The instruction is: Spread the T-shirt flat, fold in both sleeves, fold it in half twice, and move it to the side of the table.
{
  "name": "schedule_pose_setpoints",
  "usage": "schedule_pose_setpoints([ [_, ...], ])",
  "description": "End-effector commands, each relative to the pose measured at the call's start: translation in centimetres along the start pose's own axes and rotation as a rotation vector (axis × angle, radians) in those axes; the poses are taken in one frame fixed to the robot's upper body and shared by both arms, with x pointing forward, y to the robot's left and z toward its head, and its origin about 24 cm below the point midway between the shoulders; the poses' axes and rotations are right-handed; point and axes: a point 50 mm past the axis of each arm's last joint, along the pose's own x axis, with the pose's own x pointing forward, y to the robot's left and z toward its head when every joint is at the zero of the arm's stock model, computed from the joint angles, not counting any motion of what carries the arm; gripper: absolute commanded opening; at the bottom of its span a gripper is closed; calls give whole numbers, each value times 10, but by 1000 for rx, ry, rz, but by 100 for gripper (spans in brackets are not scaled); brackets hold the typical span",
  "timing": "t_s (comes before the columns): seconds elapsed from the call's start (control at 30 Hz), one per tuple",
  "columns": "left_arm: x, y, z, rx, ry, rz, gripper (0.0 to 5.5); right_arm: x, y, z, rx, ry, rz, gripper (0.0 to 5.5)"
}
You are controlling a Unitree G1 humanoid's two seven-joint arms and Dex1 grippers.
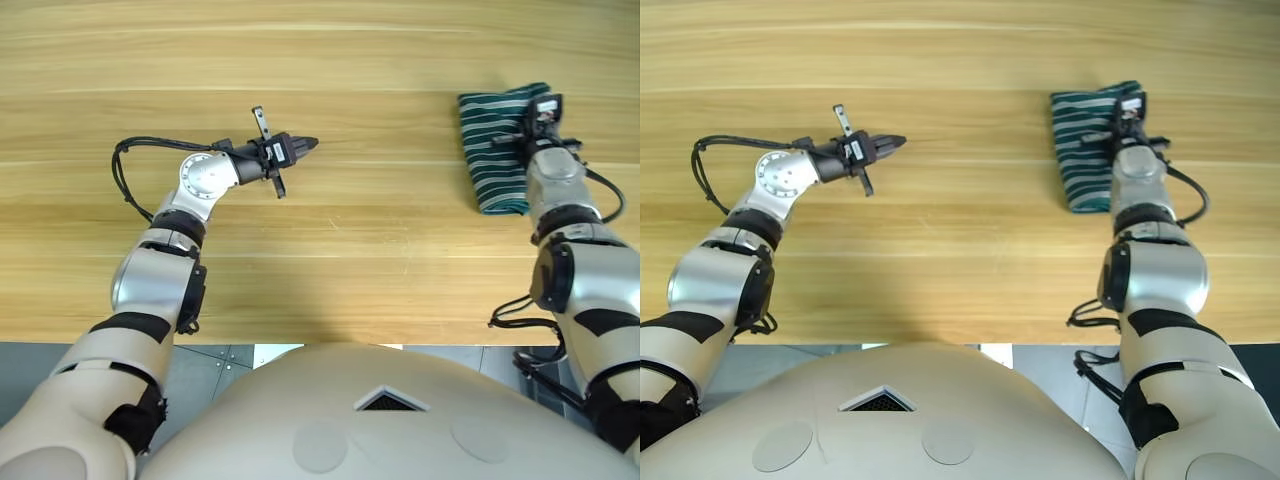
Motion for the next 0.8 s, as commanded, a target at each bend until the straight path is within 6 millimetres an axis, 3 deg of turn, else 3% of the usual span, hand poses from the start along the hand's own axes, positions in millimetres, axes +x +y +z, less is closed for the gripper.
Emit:
schedule_pose_setpoints([
  [0.03,-10,1,-4,-5,6,31,2,-14,-30,-36,53,97,-61,1],
  [0.17,-18,1,-8,-17,9,60,2,-17,-39,-41,71,91,-61,1],
  [0.23,-18,2,-7,-31,-2,70,2,-17,-42,-34,78,44,-61,1],
  [0.33,-18,4,-5,-67,-36,89,2,-13,-47,-3,148,-144,-46,1],
  [0.43,-20,12,-2,-132,-99,149,2,-15,-47,43,197,-435,-11,1],
  [0.53,-21,20,1,-190,-157,209,2,-26,-33,95,139,-766,71,1],
  [0.63,-23,35,9,-284,-280,301,2,-40,-17,127,100,-957,142,1],
  [0.7,-26,51,13,-371,-368,410,2,-45,4,143,174,-1018,231,1],
  [0.8,-29,70,13,-485,-400,586,2,-39,38,151,298,-979,331,1],
])
